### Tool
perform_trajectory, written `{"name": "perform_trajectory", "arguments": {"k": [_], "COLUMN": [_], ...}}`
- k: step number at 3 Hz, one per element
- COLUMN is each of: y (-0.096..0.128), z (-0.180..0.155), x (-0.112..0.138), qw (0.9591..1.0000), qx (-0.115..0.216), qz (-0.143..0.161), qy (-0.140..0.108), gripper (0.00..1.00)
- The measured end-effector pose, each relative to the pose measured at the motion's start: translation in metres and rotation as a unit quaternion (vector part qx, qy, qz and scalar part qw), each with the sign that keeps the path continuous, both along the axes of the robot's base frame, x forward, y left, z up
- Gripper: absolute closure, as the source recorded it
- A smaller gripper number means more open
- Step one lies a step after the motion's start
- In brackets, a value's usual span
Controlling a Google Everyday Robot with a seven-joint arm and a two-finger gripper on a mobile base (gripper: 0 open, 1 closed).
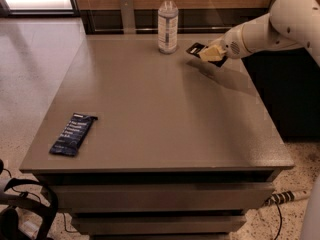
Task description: Move rxbar chocolate near rxbar blueberry
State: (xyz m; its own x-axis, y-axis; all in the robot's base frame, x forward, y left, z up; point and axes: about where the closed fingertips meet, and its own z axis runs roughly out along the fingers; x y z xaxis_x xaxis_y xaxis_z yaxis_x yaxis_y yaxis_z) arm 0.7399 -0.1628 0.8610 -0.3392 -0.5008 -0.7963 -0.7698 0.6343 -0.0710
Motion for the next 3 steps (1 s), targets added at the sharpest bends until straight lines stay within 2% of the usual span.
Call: {"name": "perform_trajectory", "arguments": {"k": [1, 2, 3], "y": [-0.004, -0.006, 0.004], "z": [0.028, 0.045, 0.059], "x": [-0.008, -0.02, -0.06], "qw": [0.9997, 0.9996, 0.9966], "qx": [-0.024, -0.018, 0.005], "qz": [0.005, 0.023, 0.073], "qy": [-0.002, 0.005, 0.04], "gripper": [1.0, 1.0, 1.0]}}
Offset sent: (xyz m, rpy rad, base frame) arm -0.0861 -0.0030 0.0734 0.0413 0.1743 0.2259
